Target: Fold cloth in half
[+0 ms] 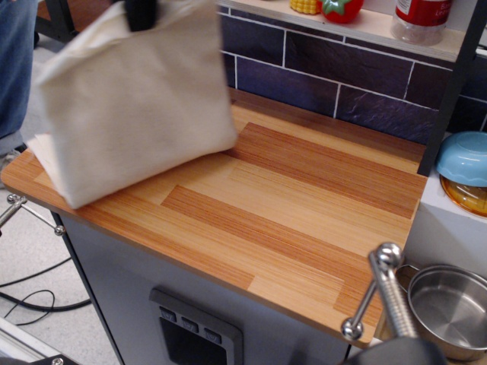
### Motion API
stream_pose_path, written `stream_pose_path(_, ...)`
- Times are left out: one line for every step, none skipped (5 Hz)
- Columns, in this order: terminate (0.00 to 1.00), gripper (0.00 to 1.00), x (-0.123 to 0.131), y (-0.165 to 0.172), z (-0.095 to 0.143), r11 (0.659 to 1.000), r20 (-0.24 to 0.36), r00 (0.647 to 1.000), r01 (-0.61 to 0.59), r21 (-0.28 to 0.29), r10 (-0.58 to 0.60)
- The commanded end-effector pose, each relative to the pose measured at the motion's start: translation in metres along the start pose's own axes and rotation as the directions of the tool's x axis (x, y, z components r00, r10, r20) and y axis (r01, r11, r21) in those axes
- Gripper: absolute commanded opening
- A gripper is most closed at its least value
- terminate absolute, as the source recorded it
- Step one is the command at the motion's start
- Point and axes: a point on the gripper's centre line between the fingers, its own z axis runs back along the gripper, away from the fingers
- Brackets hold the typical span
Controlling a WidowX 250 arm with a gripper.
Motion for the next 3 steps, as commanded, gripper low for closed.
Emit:
stream_pose_path(0.0,1.0,-0.0032,0.0425,-0.0012,0.989,-0.025,0.997,-0.071,0.13,0.075)
stream_pose_path(0.0,1.0,-0.0032,0.0425,-0.0012,0.989,-0.025,0.997,-0.071,0.13,0.075)
stream_pose_path(1.0,1.0,-0.0032,0.0425,-0.0012,0.989,-0.025,0.997,-0.071,0.13,0.075)
